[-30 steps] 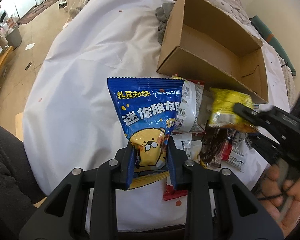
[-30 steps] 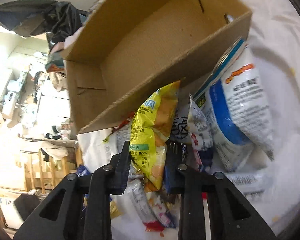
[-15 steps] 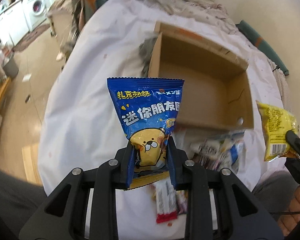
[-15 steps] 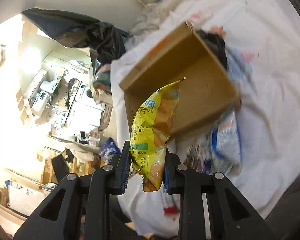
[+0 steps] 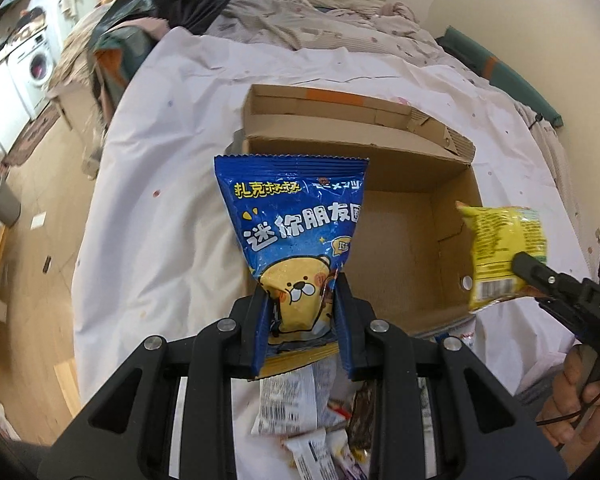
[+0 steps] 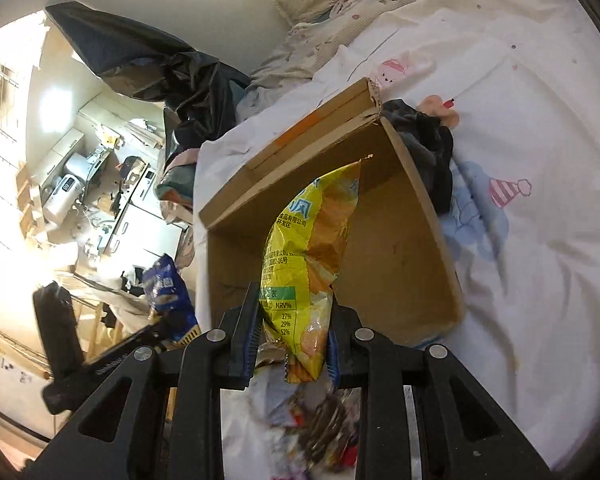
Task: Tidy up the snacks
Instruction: 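Carry both bags over the box and open both grippers to drop them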
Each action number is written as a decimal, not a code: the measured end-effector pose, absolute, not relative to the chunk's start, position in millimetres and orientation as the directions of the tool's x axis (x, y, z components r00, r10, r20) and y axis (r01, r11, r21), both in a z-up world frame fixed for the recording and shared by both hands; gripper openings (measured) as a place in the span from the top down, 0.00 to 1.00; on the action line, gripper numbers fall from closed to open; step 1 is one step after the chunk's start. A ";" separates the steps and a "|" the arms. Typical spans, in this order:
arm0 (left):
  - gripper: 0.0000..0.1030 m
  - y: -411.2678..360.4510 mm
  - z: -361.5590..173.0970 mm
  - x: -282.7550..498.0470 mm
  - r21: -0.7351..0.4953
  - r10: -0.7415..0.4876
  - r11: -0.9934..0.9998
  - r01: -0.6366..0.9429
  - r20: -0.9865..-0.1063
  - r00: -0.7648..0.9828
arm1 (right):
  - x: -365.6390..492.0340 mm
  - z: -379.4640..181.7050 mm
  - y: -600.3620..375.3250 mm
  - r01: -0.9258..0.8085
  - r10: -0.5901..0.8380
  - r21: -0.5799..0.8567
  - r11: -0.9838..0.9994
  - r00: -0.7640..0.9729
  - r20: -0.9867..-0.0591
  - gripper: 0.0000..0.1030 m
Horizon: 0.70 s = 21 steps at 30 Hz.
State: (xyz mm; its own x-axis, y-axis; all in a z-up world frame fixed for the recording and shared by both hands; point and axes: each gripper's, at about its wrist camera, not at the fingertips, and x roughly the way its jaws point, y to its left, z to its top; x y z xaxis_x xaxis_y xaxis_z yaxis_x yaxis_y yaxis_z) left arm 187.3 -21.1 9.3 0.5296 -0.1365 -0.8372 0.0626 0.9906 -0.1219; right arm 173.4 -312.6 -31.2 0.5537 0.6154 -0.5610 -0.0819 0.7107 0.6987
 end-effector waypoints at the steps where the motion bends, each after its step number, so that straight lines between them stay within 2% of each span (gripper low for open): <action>1: 0.76 -25.4 4.1 192.3 -0.105 -0.129 0.992 0.076 -0.837 0.532 | 178.3 -36.0 -309.9 -0.080 0.613 0.692 0.718 0.542 -0.574 0.73; 8: 0.76 -36.5 -24.9 214.6 -0.100 -0.140 0.990 0.102 -0.835 0.532 | 199.4 -52.7 -296.3 -0.093 0.599 0.651 0.753 0.506 -0.621 0.73; 21: 0.76 -43.3 -43.7 222.2 -0.108 -0.157 0.986 0.125 -0.843 0.515 | 213.0 -75.1 -268.3 -0.113 0.585 0.602 0.791 0.428 -0.689 0.73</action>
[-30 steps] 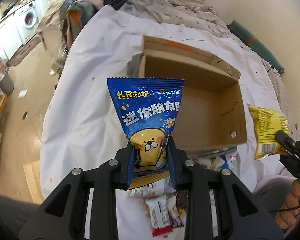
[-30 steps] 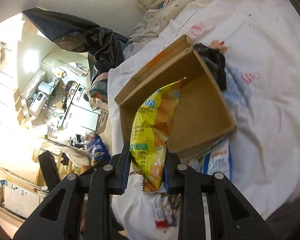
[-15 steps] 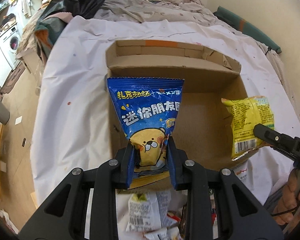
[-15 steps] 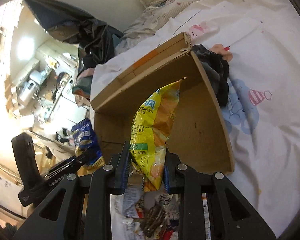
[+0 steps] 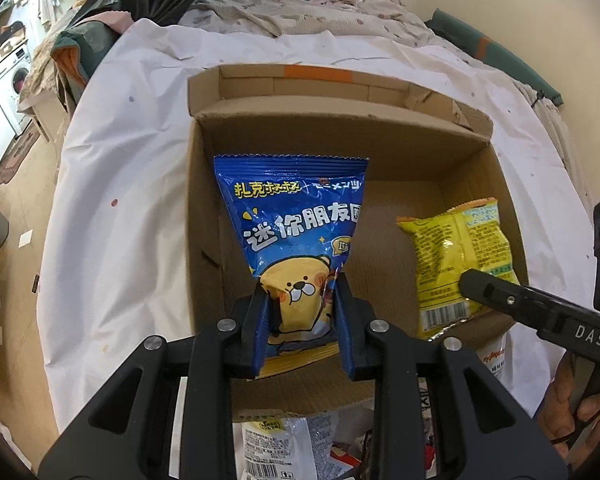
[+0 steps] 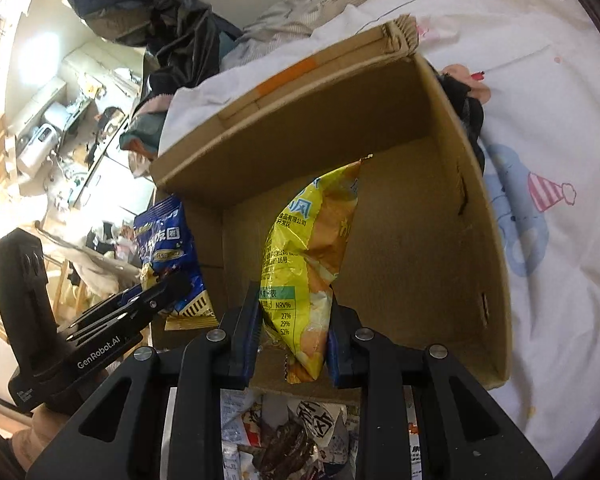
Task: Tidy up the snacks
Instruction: 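Carry both bags over the box and open both grippers to drop them, then withdraw both tools from the box back toward the snack pile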
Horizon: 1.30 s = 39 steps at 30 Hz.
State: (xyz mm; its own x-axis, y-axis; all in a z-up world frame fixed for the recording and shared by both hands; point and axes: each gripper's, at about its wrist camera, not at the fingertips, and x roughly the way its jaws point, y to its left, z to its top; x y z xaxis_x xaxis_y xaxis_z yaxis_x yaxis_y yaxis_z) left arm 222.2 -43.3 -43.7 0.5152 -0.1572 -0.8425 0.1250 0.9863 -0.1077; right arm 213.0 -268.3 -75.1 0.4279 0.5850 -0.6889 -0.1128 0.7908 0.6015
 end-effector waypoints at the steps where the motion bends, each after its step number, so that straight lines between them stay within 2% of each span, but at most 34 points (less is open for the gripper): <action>1: 0.76 -44.6 -44.4 221.8 -0.104 -0.156 0.986 0.128 -0.843 0.515 | 213.3 -75.5 -268.6 -0.111 0.586 0.603 0.790 0.427 -0.689 0.73; 23: 0.73 -46.9 -44.3 217.1 -0.097 -0.149 0.987 0.125 -0.834 0.532 | 217.1 -77.6 -275.2 -0.096 0.537 0.559 0.824 0.446 -0.716 0.69; 25: 0.55 -46.8 -42.5 215.4 -0.097 -0.151 0.987 0.127 -0.832 0.534 | 215.8 -73.0 -276.8 -0.101 0.519 0.540 0.835 0.466 -0.716 0.69; 26: 0.50 -46.3 -40.6 214.1 -0.102 -0.154 0.987 0.126 -0.828 0.540 | 215.2 -70.0 -280.1 -0.104 0.515 0.537 0.837 0.477 -0.712 0.69; 27: 0.41 -45.4 -38.2 214.0 -0.104 -0.155 0.987 0.123 -0.823 0.547 | 213.4 -66.9 -282.4 -0.105 0.508 0.531 0.841 0.491 -0.708 0.64; 28: 0.34 -44.5 -35.6 213.4 -0.107 -0.155 0.987 0.118 -0.816 0.556 | 213.0 -64.6 -283.5 -0.105 0.502 0.526 0.844 0.500 -0.706 0.50; 30: 0.27 -42.5 -31.1 212.4 -0.117 -0.161 0.987 0.112 -0.807 0.568 | 210.3 -59.7 -287.6 -0.095 0.485 0.520 0.849 0.529 -0.696 0.29; 39: 0.25 -33.3 -23.2 206.1 -0.150 -0.176 0.984 0.093 -0.794 0.582 | 202.0 -42.3 -292.1 -0.106 0.460 0.497 0.861 0.578 -0.674 0.26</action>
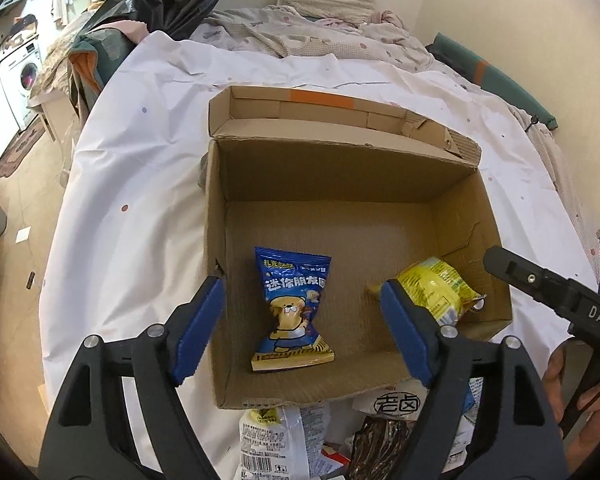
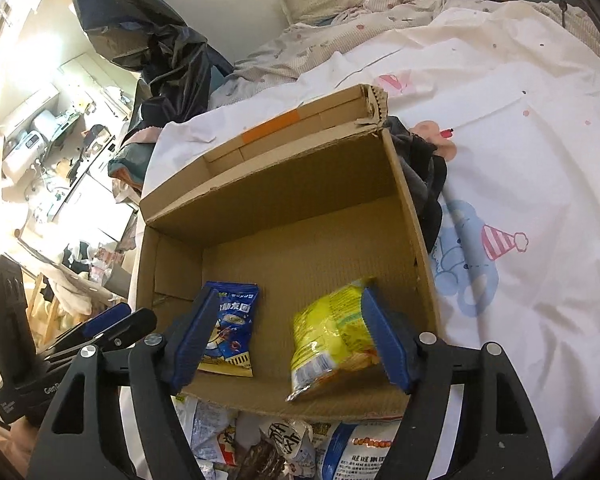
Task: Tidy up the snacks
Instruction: 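Withdraw both tools from the box back toward the snack pile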
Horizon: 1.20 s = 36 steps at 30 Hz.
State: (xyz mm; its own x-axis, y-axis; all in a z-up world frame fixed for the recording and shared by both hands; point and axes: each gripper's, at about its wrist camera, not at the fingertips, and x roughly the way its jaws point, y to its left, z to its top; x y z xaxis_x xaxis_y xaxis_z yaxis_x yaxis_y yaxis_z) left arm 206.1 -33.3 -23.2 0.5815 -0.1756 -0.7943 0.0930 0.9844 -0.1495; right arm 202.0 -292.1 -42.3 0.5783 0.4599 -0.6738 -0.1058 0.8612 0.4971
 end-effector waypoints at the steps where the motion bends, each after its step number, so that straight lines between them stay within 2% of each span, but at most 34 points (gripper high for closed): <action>1: 0.25 -33.3 -21.8 204.2 -0.147 -0.177 0.984 0.099 -0.790 0.586 | 199.9 -41.2 -292.2 -0.106 0.459 0.497 0.861 0.581 -0.673 0.26; 6: 0.25 -32.1 -11.6 189.8 -0.104 -0.153 0.988 0.115 -0.759 0.633 | 192.5 -36.2 -293.3 -0.105 0.457 0.497 0.861 0.589 -0.667 0.26; 17: 0.25 -10.1 -5.6 168.8 -0.122 -0.117 0.992 0.038 -0.758 0.641 | 161.9 -26.2 -303.9 -0.089 0.434 0.481 0.872 0.596 -0.675 0.26; 20: 0.18 -5.0 -2.5 159.7 -0.126 -0.108 0.992 0.020 -0.752 0.651 | 152.5 -27.9 -305.6 -0.079 0.428 0.479 0.874 0.591 -0.684 0.26; 22: 0.12 -1.9 -0.5 153.6 -0.131 -0.108 0.991 0.015 -0.745 0.658 | 147.0 -29.8 -306.5 -0.067 0.427 0.483 0.873 0.584 -0.691 0.23; 29: 0.12 6.6 1.7 133.2 -0.122 -0.089 0.993 -0.002 -0.740 0.666 | 124.9 -32.9 -309.6 -0.028 0.390 0.462 0.887 0.582 -0.714 0.08; 36: 0.12 20.0 -3.3 116.0 -0.125 -0.067 0.991 -0.042 -0.755 0.652 | 104.7 -43.3 -324.7 0.066 0.389 0.508 0.859 0.561 -0.730 0.07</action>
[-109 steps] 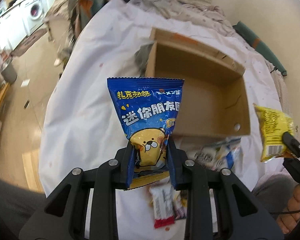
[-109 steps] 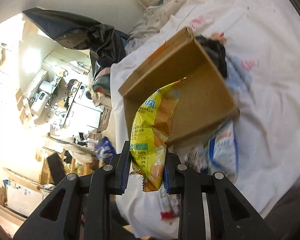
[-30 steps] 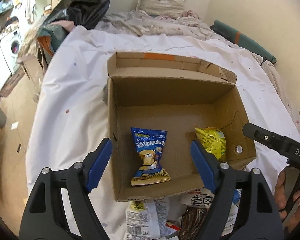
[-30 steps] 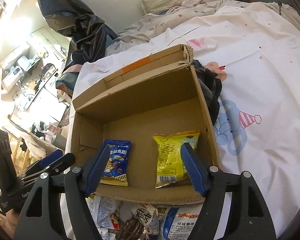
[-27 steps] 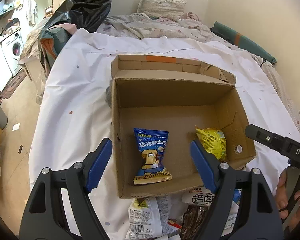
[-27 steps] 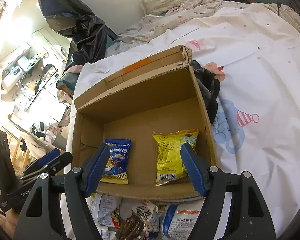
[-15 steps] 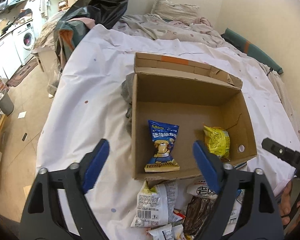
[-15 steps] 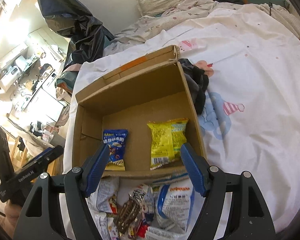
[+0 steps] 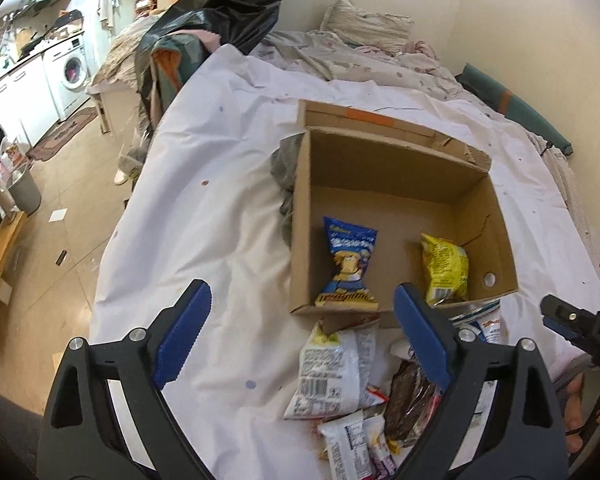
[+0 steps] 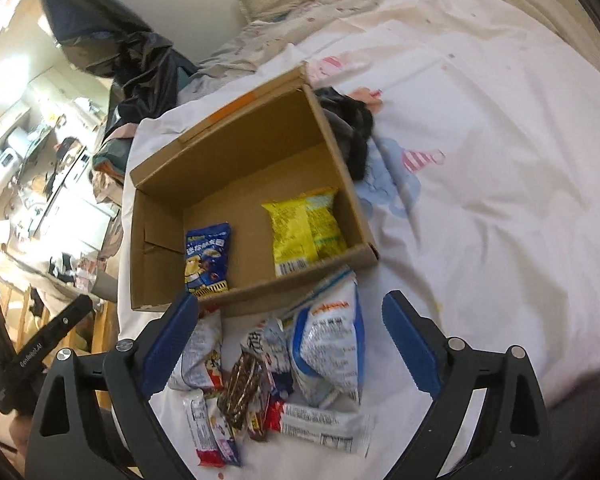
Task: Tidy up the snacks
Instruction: 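Withdraw both tools from the box back toward the snack pile, then grasp the white chip bag with the left gripper while the right grasps the Want Want bag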
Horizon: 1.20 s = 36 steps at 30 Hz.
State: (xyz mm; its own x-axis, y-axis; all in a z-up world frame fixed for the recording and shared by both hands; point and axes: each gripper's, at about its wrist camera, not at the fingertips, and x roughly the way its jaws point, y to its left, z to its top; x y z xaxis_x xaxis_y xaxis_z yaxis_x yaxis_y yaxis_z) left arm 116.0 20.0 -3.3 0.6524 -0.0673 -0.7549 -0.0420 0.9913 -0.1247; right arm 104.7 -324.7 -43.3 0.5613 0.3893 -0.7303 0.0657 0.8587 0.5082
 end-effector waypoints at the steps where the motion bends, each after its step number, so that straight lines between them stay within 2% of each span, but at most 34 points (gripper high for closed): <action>1: 0.12 22.4 -4.7 114.6 -0.127 -0.066 0.991 -0.047 -0.759 0.647 | 102.4 -44.1 -325.9 0.072 0.391 0.515 0.854 0.562 -0.729 0.07; 12: 0.12 32.7 -34.9 110.7 -0.168 -0.076 0.980 -0.108 -0.813 0.577 | 100.2 -56.0 -329.1 0.144 0.373 0.527 0.837 0.556 -0.743 0.07; 20: 0.12 5.9 -82.5 122.7 -0.204 -0.172 0.978 -0.044 -0.907 0.386 | 103.9 -61.5 -324.1 0.148 0.362 0.509 0.848 0.540 -0.760 0.07; 27: 0.12 -39.3 -123.0 137.4 -0.101 -0.109 0.994 0.045 -0.952 0.286 | 102.9 -62.8 -324.7 0.155 0.348 0.495 0.855 0.537 -0.769 0.07; 33: 0.12 -48.5 -131.0 139.1 -0.059 -0.076 0.996 0.065 -0.951 0.299 | 102.3 -64.1 -332.2 0.181 0.353 0.518 0.836 0.544 -0.761 0.07; 35: 0.22 -46.6 -133.6 138.6 -0.036 -0.050 0.998 0.056 -0.959 0.277 | 103.1 -67.9 -338.7 0.209 0.363 0.541 0.815 0.543 -0.757 0.07; 36: 0.32 -43.6 -133.2 136.8 -0.054 -0.065 0.997 0.048 -0.960 0.273 | 103.6 -70.2 -341.2 0.227 0.365 0.549 0.804 0.539 -0.759 0.07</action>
State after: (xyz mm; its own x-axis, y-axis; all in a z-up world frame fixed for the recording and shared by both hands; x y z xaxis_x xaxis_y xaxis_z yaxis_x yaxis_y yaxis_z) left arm 136.8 -43.6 -133.2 0.2732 -0.0651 -0.9598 0.0476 0.9974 -0.0541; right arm 103.6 -341.2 -70.2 0.5393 0.3654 -0.7587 0.2273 0.8043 0.5490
